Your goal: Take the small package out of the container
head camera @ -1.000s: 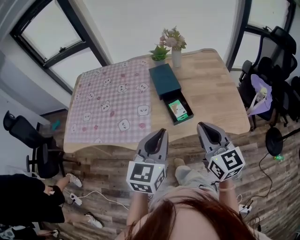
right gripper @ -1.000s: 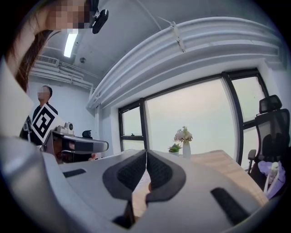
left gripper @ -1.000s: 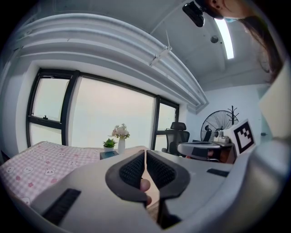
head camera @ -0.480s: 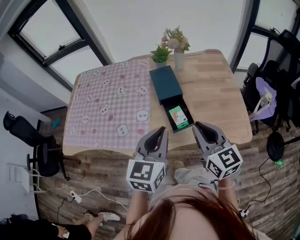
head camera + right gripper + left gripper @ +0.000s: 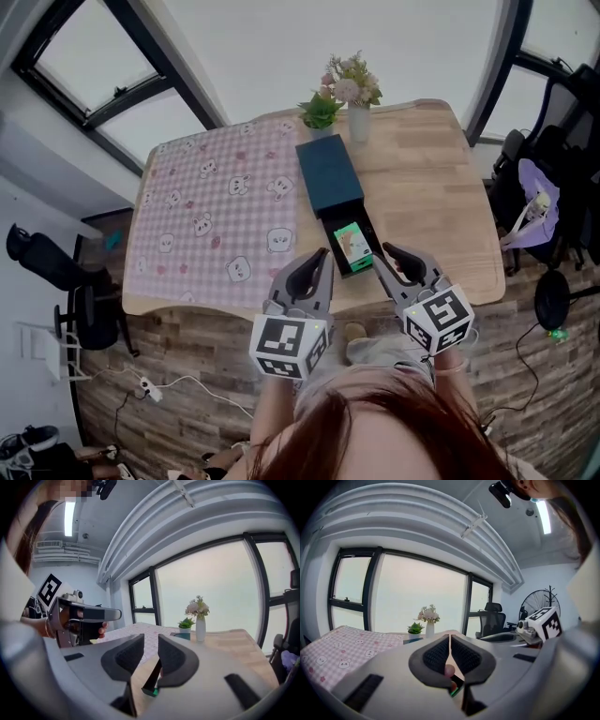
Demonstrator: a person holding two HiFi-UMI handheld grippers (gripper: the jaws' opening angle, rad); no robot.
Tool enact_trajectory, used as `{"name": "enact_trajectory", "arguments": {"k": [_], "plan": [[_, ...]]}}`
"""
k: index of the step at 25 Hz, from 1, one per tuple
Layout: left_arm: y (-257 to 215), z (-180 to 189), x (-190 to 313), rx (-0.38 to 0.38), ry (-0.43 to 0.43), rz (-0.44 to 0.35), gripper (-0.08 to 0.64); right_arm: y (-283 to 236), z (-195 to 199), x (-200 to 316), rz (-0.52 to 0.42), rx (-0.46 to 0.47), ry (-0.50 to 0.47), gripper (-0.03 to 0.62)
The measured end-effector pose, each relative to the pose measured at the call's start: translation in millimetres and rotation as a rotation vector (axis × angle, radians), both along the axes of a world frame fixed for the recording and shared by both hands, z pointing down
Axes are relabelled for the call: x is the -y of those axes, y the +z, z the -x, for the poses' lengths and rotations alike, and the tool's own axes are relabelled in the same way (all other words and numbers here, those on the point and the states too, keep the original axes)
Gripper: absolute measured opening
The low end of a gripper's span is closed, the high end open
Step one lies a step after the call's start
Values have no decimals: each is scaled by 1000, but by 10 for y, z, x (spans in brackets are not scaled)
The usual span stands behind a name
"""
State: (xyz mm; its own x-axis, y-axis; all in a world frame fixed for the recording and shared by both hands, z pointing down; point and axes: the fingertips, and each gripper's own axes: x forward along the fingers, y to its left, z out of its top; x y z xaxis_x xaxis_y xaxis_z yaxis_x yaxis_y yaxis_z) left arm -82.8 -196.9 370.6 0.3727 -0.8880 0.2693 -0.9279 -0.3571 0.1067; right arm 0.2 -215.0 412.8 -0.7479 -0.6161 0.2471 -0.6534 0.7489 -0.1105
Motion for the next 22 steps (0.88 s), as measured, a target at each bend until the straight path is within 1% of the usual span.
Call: {"name": "enact_trajectory", "arguments": {"k": [5, 12, 16, 22], "plan": [[28, 2, 172, 1, -23, 6, 17, 104, 26, 193, 16, -24, -32, 100], [125, 90, 238, -3, -37, 29, 17, 317, 144, 312, 54, -58, -50, 130], [133, 182, 315, -7, -23, 34, 17, 444, 231, 364, 81, -82, -39, 143], [131, 279, 488, -5, 29, 34, 17, 656, 320, 454, 130, -116, 3, 152]]}}
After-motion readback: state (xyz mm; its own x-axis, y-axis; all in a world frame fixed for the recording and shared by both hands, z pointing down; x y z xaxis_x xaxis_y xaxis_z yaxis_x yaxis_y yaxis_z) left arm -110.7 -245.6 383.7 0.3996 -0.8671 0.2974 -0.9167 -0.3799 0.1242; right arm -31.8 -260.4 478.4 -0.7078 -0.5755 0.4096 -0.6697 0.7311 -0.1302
